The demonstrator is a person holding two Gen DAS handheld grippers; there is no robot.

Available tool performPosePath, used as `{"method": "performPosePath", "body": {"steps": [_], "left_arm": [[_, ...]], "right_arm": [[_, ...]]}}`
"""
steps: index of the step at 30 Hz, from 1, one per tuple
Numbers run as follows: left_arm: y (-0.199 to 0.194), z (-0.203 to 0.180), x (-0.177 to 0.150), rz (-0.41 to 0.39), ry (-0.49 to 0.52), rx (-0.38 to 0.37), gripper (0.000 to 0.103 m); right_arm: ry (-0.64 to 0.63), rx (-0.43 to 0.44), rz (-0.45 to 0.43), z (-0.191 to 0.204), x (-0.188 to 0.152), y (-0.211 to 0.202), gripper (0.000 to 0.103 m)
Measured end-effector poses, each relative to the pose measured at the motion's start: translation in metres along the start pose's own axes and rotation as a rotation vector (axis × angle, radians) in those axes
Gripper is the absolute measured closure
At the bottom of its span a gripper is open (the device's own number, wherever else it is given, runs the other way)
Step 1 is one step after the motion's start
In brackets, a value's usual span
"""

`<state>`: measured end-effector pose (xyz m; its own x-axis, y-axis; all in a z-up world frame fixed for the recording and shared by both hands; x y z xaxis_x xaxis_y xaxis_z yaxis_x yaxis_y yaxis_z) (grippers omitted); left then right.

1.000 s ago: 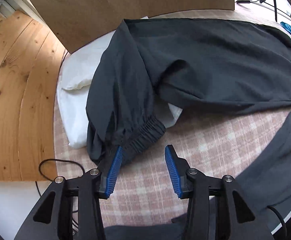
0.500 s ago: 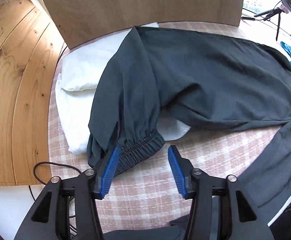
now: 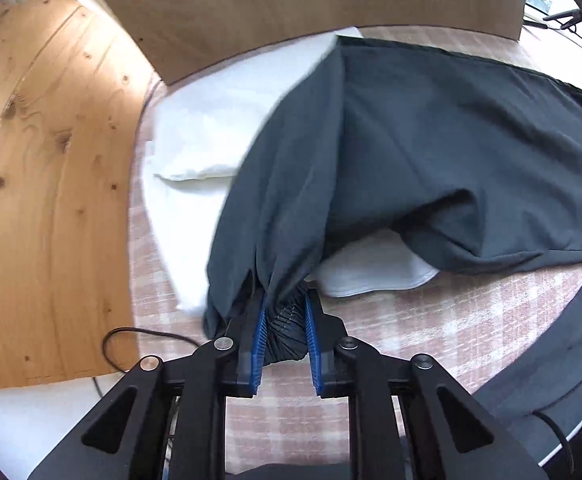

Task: Fold clothes

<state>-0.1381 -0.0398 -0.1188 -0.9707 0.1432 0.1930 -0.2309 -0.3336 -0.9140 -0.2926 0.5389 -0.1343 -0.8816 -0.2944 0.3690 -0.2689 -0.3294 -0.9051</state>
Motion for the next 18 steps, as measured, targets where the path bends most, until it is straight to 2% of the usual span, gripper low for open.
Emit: {"method": "performPosePath", "body": {"steps": [2,4,6,9,11,12,13,14,16,18], "left_arm": [[-0.011,0.022,-0.001,-0.002,-0.038,0.035,0.091],[-0.021,0.044,-0.002,-0.003,-0.076,0.070,0.092],[-0.032,0.066,-0.004,-0.005,-0.114,0.105,0.092],[-0.039,0.076,-0.003,-0.009,-0.123,0.124,0.092],[-0.043,0.080,-0.001,-0.020,-0.126,0.130,0.092],[-0.046,0.083,0.000,-0.025,-0.127,0.133,0.092],[-0.048,0.085,0.000,-0.031,-0.128,0.135,0.093],[-0.050,0.087,0.001,-0.036,-0.129,0.138,0.093],[-0.055,0.092,0.003,-0.047,-0.131,0.144,0.093],[-0.059,0.097,0.004,-0.058,-0.134,0.149,0.093]], "right_arm": [[-0.095,-0.030,0.043,0.001,0.011,0.022,0.059],[-0.151,-0.058,0.132,-0.006,0.015,0.048,0.059],[-0.168,-0.034,0.191,-0.017,0.013,0.064,0.059],[-0.192,0.004,0.264,-0.026,0.006,0.080,0.058],[-0.244,0.013,0.247,-0.023,0.004,0.081,0.059],[-0.258,0.009,0.244,-0.020,0.004,0.081,0.063],[-0.273,0.004,0.241,-0.018,0.004,0.082,0.074],[-0.275,0.008,0.241,-0.016,0.005,0.081,0.102],[-0.263,-0.008,0.241,-0.014,0.007,0.079,0.101],[-0.272,-0.051,0.199,-0.010,0.010,0.065,0.101]]}}
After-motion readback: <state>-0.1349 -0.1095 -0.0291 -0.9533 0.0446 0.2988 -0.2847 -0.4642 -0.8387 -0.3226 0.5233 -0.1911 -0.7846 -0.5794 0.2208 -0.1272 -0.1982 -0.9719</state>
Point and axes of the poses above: each gripper's, at about its wrist camera, not at the fingertips, and y roughly the way its jaws point, z to its left, x to its top, the point moved 3 cm from there along y, roughly the way its jaws point, and after that the axes turned 7 degrees about x, right-handed, at the moved point
